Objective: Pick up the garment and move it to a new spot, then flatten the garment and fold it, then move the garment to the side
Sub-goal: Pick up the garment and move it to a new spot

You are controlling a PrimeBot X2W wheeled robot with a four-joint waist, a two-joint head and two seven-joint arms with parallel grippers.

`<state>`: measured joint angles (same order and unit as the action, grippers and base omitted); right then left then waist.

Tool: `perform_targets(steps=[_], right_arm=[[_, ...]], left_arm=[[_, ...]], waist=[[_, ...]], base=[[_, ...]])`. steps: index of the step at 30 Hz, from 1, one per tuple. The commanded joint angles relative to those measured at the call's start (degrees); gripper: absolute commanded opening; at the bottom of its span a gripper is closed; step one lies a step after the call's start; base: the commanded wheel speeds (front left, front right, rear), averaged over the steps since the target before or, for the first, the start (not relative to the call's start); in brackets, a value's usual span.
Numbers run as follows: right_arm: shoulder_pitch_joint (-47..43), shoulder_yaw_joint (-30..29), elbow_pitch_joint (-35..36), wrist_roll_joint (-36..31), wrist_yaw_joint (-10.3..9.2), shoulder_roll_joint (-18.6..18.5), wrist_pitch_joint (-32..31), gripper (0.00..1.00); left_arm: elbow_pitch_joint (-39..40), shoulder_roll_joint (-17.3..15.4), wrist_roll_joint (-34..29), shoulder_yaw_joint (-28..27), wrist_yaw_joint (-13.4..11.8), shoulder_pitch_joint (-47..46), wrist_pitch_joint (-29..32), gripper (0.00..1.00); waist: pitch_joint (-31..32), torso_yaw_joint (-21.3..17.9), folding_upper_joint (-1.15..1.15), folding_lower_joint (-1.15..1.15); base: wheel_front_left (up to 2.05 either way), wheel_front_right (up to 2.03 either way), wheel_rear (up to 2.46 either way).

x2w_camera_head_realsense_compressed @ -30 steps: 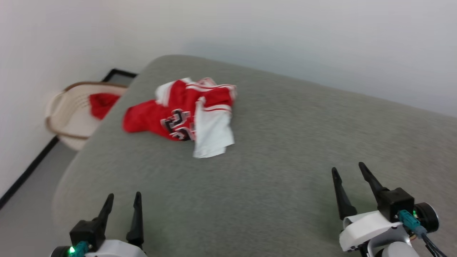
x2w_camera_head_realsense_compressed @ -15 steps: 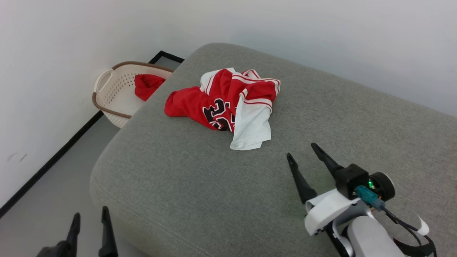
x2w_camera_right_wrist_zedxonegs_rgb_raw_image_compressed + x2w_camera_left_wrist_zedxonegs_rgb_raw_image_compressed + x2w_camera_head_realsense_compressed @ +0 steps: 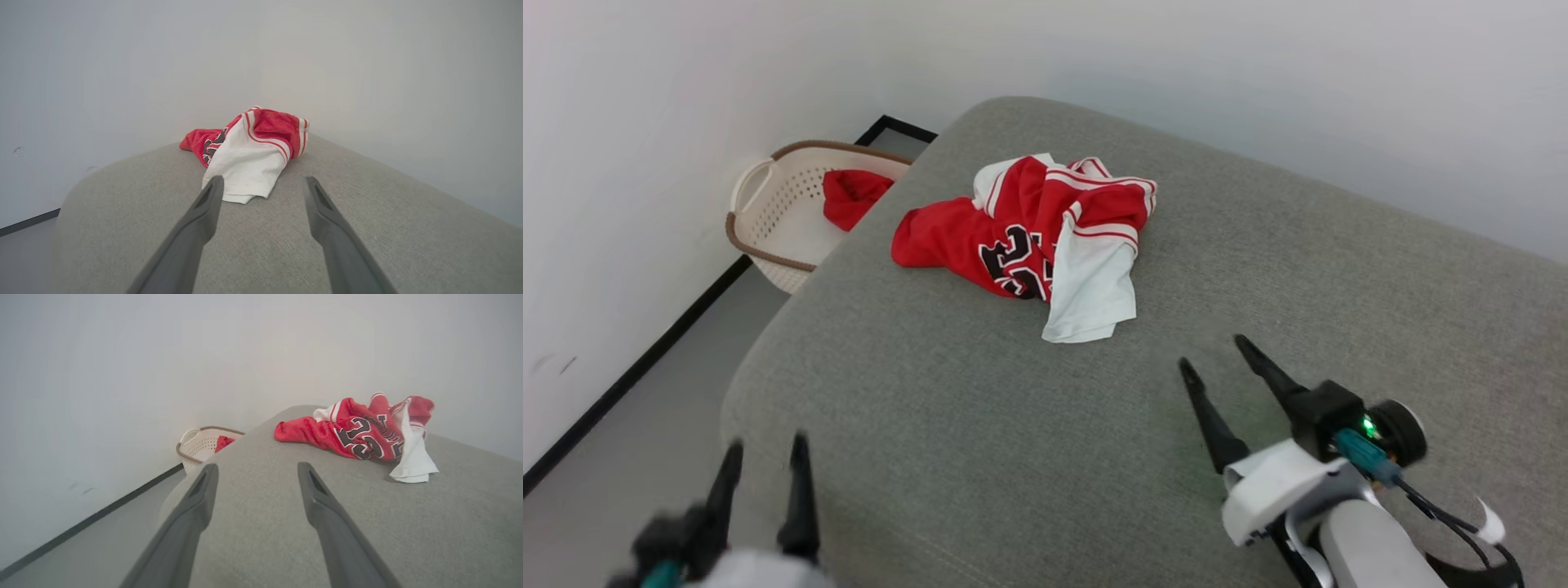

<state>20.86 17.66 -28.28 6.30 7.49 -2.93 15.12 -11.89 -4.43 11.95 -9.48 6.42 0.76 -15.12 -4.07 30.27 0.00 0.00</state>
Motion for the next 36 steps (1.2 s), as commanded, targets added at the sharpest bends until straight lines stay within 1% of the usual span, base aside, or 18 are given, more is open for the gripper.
perform_targets(steps=[1, 4, 6, 9, 11, 13, 16, 18, 20, 24, 26, 29, 31, 33, 36], right_arm=[[-1.4, -1.0, 0.4, -0.6, 0.0, -0.2, 0.0, 1.0], [-3.6, -3.5, 2.2, -1.9, 0.0, -0.3, 0.0, 1.0], [-4.3, -3.7, 3.4, -3.1, 0.0, -0.3, 0.0, 1.0], [-4.1, -4.4, 4.4, -4.5, -0.01, -0.4, 0.0, 1.0], [-3.2, -4.3, 5.1, -5.3, -0.01, -0.4, 0.0, 1.0], [-2.3, -4.5, 5.8, -6.1, -0.01, -0.4, 0.0, 1.0], [-1.2, -4.5, 6.5, -6.6, -0.01, -0.2, 0.0, 1.0], [-0.3, -4.5, 7.0, -6.8, -0.01, -0.2, 0.0, 1.0], [0.2, -4.4, 7.5, -6.8, -0.01, -0.1, 0.0, 1.0], [1.1, -4.2, 8.7, -6.8, -0.01, 0.0, 0.0, 1.0], [0.9, -4.4, 9.4, -6.5, -0.01, 0.1, 0.0, 1.0], [0.6, -4.7, 10.5, -6.4, -0.01, 0.1, 0.0, 1.0], [0.4, -4.8, 11.2, -6.5, -0.01, 0.1, 0.0, 1.0], [0.2, -5.0, 11.9, -6.9, -0.01, 0.1, 0.0, 1.0], [0.1, -5.4, 12.8, -7.4, -0.01, 0.1, 0.0, 1.0]], left_arm=[[-0.7, -1.6, -1.0, 1.1, 0.5, -2.3, 0.0, 1.0], [-4.2, -6.0, -2.7, 6.9, 1.1, -8.7, 0.0, 1.0], [-6.6, -9.6, -1.5, 10.5, 1.0, -13.9, 0.0, 1.0], [-10.2, -14.3, 2.4, 16.9, 1.1, -22.5, 0.6, 1.0], [-13.0, -16.7, 6.7, 20.1, 1.0, -28.2, 1.1, 1.0], [-16.2, -19.8, 9.4, 23.6, 1.0, -33.7, 1.7, 1.0], [-21.0, -22.6, 15.1, 28.9, 1.0, -40.5, 3.1, 1.0], [-23.8, -25.2, 18.9, 32.4, 1.0, -44.6, 4.5, 1.0], [-25.9, -26.9, 24.1, 36.0, 1.0, -47.5, 6.8, 1.0], [-28.1, -32.1, 34.8, 42.2, 1.0, -52.1, 12.9, 1.0], [-28.6, -33.5, 41.1, 44.8, 1.0, -53.2, 17.5, 1.0], [-28.5, -36.9, 48.0, 48.3, 1.0, -54.9, 24.5, 1.0], [-28.3, -38.9, 51.5, 49.9, 1.0, -55.4, 27.8, 1.0], [-28.3, -40.1, 54.8, 51.4, 1.0, -55.8, 30.4, 1.0], [-28.8, -41.3, 57.5, 54.0, 1.0, -56.5, 32.9, 1.0]], waist=[[-0.1, -0.4, 0.0, 0.0], [-0.2, -1.1, 0.0, 0.0], [-1.3, -3.3, 0.0, 0.0], [-3.8, -7.0, 0.0, 0.0], [-5.9, -9.6, 0.0, 0.0], [-7.7, -12.0, 0.0, 0.0], [-10.3, -15.8, 0.0, 0.0], [-11.7, -18.3, 0.0, 0.0], [-12.6, -20.6, 0.0, 0.0], [-14.3, -24.8, 0.0, 0.0], [-15.1, -26.4, 0.0, 0.0], [-16.4, -28.4, 0.0, 0.0], [-17.5, -29.4, 0.0, 0.0], [-18.5, -30.0, 0.0, 0.0], [-19.7, -30.3, 0.0, 0.0]], base=[[0.0, 0.0, 0.0], [0.0, 0.0, 0.0], [0.0, 0.0, 0.0], [0.0, 0.0, 0.0], [0.0, 0.0, 0.0], [0.0, 0.0, 0.0], [0.0, 0.0, 0.0], [0.0, 0.0, 0.0], [0.0, 0.0, 0.0], [0.0, 0.0, 0.0], [0.0, 0.0, 0.0], [0.0, 0.0, 0.0], [0.0, 0.0, 0.0], [0.0, 0.0, 0.0], [0.0, 0.0, 0.0]])
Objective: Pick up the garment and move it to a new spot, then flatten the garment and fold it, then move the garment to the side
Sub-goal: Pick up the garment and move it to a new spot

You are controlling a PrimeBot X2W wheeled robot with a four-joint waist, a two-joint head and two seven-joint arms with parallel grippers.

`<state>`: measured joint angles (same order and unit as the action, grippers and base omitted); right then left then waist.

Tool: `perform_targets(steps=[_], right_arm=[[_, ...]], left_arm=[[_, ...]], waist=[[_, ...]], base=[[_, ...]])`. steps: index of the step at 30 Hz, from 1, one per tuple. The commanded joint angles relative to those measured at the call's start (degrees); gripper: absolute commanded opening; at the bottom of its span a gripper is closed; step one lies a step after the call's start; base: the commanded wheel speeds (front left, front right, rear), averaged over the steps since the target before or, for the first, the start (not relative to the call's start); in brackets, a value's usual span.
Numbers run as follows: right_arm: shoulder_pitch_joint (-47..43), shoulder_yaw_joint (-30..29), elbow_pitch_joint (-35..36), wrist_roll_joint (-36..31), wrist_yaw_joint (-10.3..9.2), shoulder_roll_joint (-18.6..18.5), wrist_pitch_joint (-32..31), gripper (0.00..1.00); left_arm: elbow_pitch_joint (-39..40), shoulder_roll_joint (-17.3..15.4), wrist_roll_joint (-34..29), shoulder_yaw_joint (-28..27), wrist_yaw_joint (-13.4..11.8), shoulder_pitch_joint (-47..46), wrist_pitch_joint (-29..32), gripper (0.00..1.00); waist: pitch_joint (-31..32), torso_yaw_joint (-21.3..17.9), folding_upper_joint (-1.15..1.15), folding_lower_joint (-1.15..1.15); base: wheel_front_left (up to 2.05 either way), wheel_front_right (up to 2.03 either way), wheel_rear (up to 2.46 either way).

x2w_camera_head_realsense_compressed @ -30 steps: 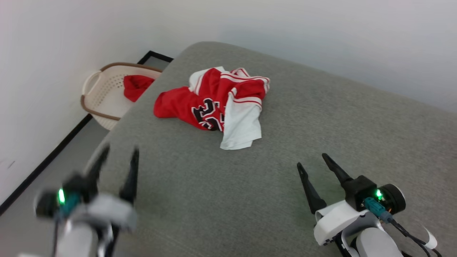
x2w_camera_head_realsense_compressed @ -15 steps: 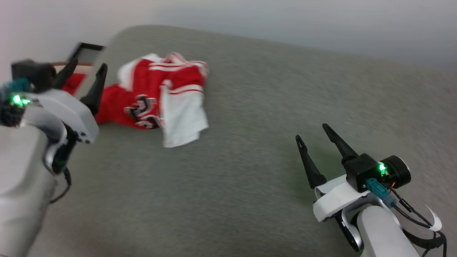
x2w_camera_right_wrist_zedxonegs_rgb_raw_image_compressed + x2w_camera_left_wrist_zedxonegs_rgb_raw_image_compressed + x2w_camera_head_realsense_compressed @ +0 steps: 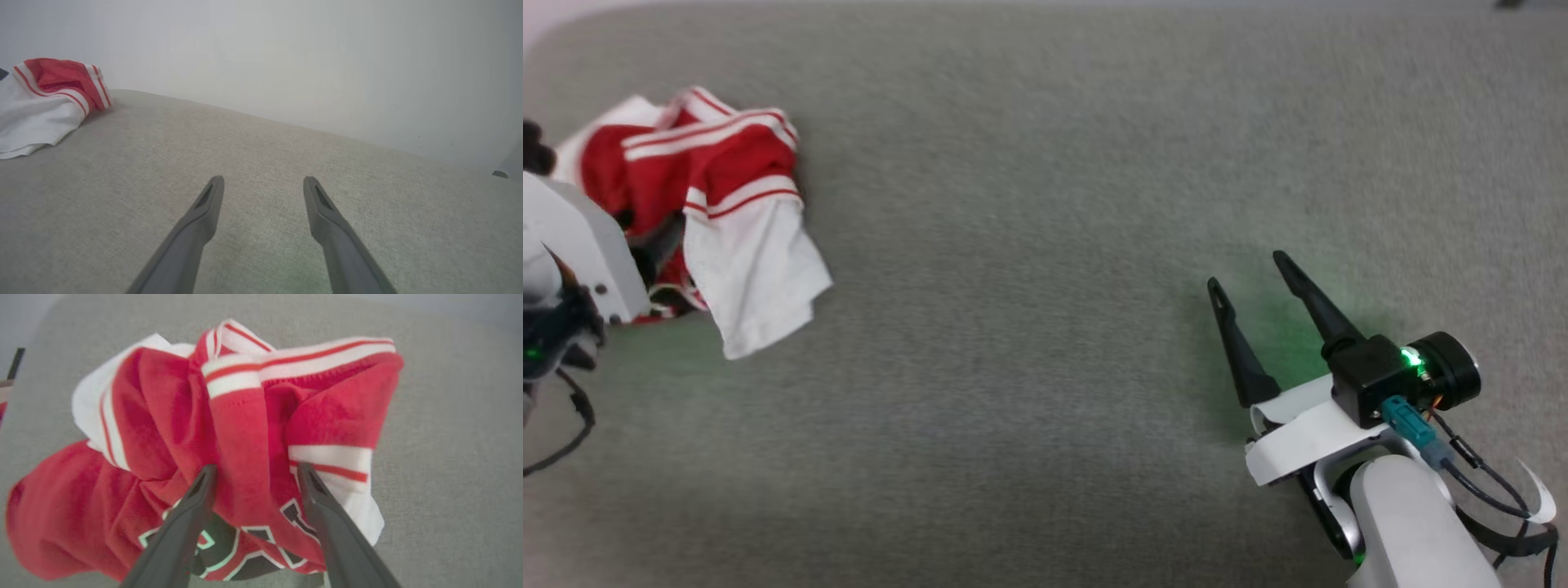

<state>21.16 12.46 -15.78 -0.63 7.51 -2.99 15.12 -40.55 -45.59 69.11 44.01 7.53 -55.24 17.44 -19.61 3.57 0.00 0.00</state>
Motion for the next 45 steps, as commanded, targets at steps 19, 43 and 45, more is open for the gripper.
perform_targets(steps=[19, 43, 45], right_arm=[[1.1, 2.2, 6.8, -1.3, -0.04, 0.1, -1.0, 1.0], [-3.5, 0.7, 4.7, 6.4, -0.04, 0.1, 0.1, 1.0], [-3.6, 0.3, 5.4, 6.9, -0.04, 0.1, 0.0, 1.0]], left_arm=[[-2.8, 2.7, 11.0, 11.4, 0.1, -1.5, 4.1, 0.0], [14.4, 3.2, 13.0, 15.7, 0.0, -11.8, -6.4, 0.0], [17.4, 4.3, 13.7, 16.2, -0.1, -12.6, -5.3, 0.0]], waist=[[-7.0, -3.0, 0.0, 0.0], [4.7, -4.5, 0.0, 0.0], [4.5, -5.8, 0.0, 0.0]], base=[[0.0, 0.0, 0.0], [0.0, 0.0, 0.0], [0.0, 0.0, 0.0]])
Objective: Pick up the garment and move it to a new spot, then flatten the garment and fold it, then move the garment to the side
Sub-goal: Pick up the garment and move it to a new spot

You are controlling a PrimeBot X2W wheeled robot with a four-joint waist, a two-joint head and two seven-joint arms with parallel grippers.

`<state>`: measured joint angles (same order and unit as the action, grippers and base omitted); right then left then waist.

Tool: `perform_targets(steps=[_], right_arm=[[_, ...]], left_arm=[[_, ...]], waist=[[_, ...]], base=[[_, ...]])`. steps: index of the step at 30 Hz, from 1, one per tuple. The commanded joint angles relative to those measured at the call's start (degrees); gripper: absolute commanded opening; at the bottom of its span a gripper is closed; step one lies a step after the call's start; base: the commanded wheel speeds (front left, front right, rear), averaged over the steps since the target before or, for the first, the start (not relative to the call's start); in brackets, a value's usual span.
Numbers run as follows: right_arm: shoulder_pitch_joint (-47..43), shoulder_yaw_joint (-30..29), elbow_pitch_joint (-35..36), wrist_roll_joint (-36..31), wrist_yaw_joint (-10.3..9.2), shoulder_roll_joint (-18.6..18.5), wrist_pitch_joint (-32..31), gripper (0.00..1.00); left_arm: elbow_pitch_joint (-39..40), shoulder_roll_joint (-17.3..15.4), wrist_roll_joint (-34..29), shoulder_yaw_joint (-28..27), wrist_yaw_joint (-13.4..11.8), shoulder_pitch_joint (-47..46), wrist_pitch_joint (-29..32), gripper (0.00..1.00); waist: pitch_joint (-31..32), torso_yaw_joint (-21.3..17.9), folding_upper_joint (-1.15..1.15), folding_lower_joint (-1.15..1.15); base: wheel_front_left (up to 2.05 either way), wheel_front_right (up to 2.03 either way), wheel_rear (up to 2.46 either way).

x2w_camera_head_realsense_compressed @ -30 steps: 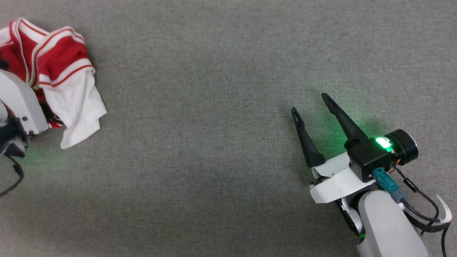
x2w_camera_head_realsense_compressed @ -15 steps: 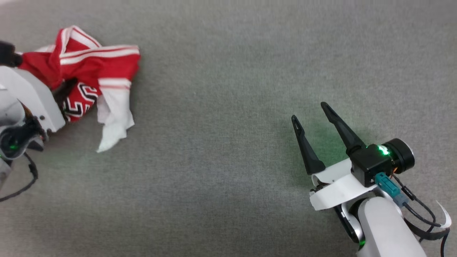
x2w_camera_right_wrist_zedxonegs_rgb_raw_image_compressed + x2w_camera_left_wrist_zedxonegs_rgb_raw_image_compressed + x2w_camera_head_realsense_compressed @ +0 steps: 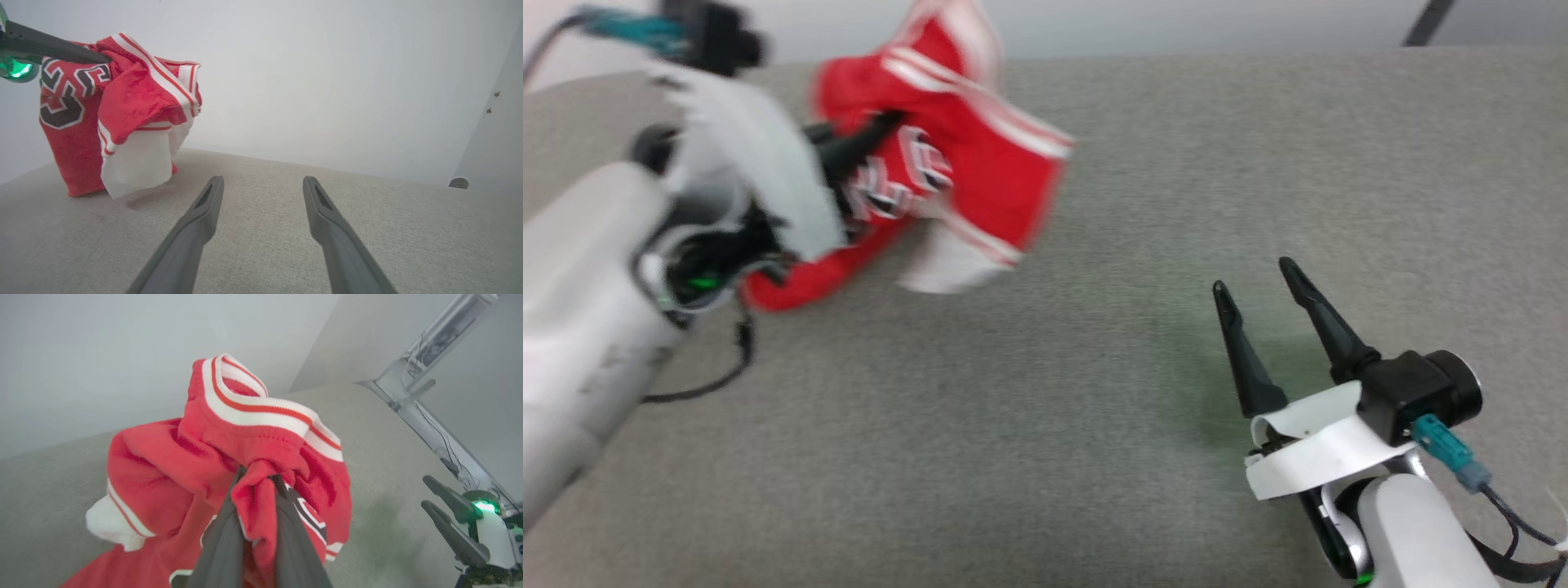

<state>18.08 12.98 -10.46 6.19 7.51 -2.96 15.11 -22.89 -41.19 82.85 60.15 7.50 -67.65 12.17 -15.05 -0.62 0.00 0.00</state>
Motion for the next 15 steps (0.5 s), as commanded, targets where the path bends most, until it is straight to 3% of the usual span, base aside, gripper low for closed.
perform_targets(steps=[1, 7, 11, 15], right_arm=[[-0.6, -0.6, 0.6, 0.3, -0.04, 0.1, 0.0, 1.0], [-1.0, -2.4, 2.7, 2.0, -0.04, 0.1, 0.0, 1.0], [-0.1, -2.9, 4.2, 3.2, -0.04, 0.1, 0.0, 1.0], [-0.1, -3.8, 5.2, 4.0, -0.04, 0.1, 0.0, 1.0]], left_arm=[[1.1, 0.4, -0.9, 1.0, 0.0, -0.9, 0.7, 0.0], [3.6, 7.2, -3.6, 4.9, 0.0, -6.2, 2.7, 0.0], [4.0, 11.7, -3.8, 5.1, 0.0, -9.1, -0.6, 0.0], [4.6, 12.3, -2.2, 5.4, 0.0, -8.7, -4.6, 0.0]], waist=[[-0.3, -2.3, 0.0, 0.0], [-2.4, -6.1, 0.0, 0.0], [-4.3, -9.1, 0.0, 0.0], [-5.7, -11.3, 0.0, 0.0]], base=[[0.0, 0.0, 0.0], [0.0, 0.0, 0.0], [0.0, 0.0, 0.0], [0.0, 0.0, 0.0]])
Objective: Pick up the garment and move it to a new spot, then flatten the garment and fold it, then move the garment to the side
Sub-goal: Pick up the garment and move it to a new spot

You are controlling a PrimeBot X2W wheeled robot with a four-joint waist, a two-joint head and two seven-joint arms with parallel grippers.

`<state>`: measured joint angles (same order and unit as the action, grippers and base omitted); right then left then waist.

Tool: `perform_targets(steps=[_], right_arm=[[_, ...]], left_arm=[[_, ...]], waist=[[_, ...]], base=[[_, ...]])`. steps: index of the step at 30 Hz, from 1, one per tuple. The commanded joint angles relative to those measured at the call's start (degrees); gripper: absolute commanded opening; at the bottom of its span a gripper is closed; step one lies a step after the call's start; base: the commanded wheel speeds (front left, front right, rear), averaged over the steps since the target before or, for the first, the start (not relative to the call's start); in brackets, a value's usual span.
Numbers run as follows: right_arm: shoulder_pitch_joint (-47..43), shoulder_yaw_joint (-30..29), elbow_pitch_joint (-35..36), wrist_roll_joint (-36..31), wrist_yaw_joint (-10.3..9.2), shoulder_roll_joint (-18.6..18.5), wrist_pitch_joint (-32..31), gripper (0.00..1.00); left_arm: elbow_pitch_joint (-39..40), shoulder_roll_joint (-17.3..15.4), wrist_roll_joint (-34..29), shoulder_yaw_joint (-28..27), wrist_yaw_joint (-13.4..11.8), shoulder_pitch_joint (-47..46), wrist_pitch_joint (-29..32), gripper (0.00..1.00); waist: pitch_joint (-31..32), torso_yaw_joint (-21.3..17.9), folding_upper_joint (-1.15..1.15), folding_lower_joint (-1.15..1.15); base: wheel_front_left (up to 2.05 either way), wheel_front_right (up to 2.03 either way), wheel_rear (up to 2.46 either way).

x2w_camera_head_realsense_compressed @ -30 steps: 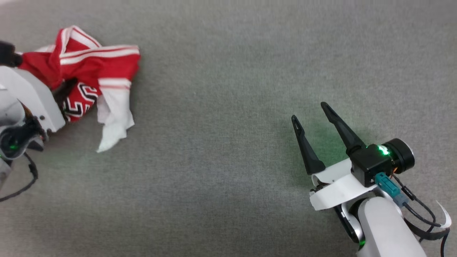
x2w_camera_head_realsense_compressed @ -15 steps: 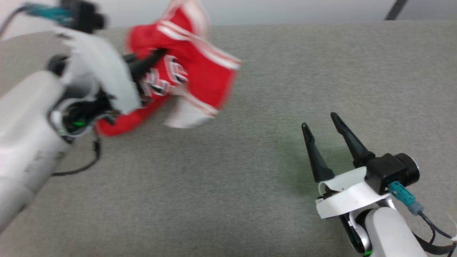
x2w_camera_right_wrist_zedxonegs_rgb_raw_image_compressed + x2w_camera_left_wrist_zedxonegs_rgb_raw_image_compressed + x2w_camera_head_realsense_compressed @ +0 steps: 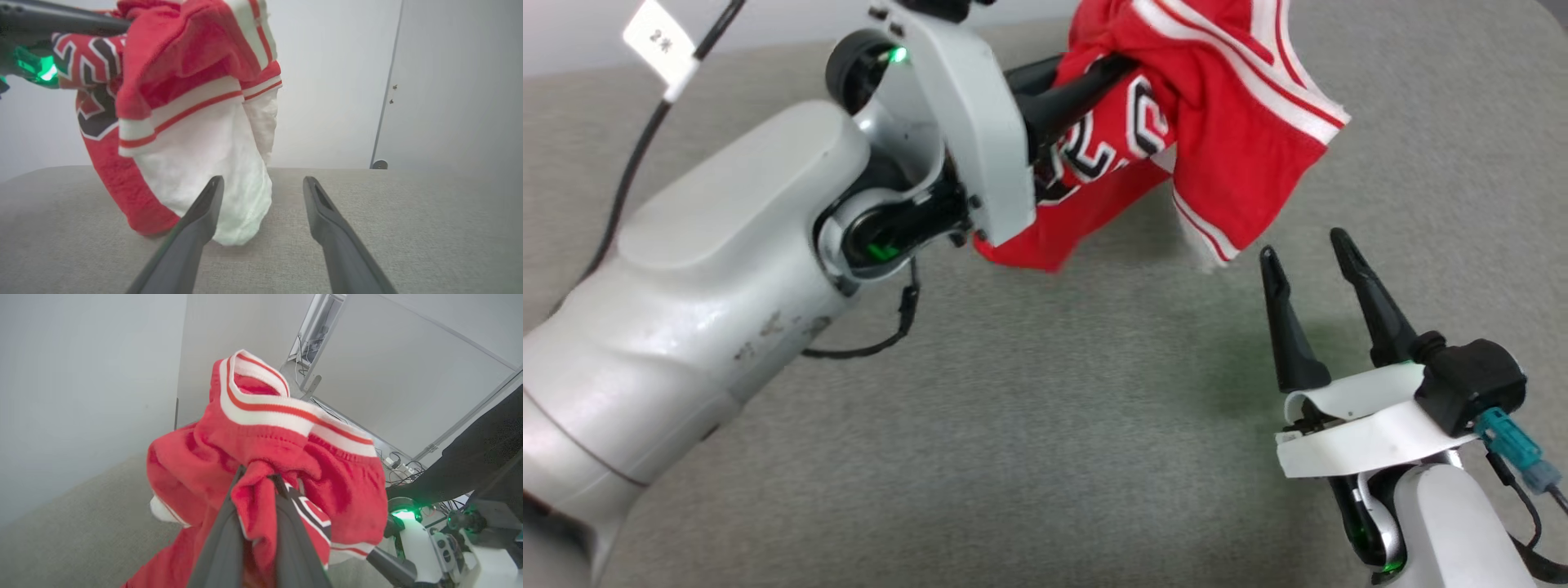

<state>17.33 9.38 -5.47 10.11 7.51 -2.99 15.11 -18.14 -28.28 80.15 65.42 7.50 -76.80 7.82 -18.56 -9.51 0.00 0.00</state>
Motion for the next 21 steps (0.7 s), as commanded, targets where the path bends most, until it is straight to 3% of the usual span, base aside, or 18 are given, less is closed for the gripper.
perform_targets(steps=[1, 8, 12, 15, 21], right_arm=[[0.5, -0.5, 0.4, 0.4, -0.04, 0.2, 0.0, 1.0], [-0.7, -1.2, 1.0, 1.3, -0.04, 0.2, 0.0, 1.0], [-0.5, -1.1, 1.2, 1.5, -0.04, 0.1, 0.0, 1.0], [-0.1, -0.8, 1.3, 1.6, -0.04, 0.2, 0.1, 1.0], [0.9, 0.3, 2.1, 2.3, -0.04, 0.1, 0.1, 1.0]], left_arm=[[-0.6, -1.1, 0.5, 0.9, 0.0, 1.1, -0.4, 0.0], [-6.2, -6.6, -0.7, 5.9, 0.0, 3.8, 0.8, 0.0], [-7.7, -9.2, -4.7, 7.4, 0.0, 3.8, 2.7, 0.0], [-7.7, -10.4, -10.3, 7.9, 0.0, 3.5, 4.6, 0.0], [-6.2, -9.8, -23.4, 7.9, 0.0, 6.9, 11.3, 0.0]], waist=[[-2.4, -2.8, 0.0, 0.0], [-3.0, -3.6, 0.0, 0.0], [-3.2, -3.5, 0.0, 0.0], [-3.6, -3.4, 0.0, 0.0], [-5.7, -4.2, 0.0, 0.0]], base=[[0.0, 0.0, 0.0], [0.0, 0.0, 0.0], [0.0, 0.0, 0.0], [0.0, 0.0, 0.0], [0.0, 0.0, 0.0]])
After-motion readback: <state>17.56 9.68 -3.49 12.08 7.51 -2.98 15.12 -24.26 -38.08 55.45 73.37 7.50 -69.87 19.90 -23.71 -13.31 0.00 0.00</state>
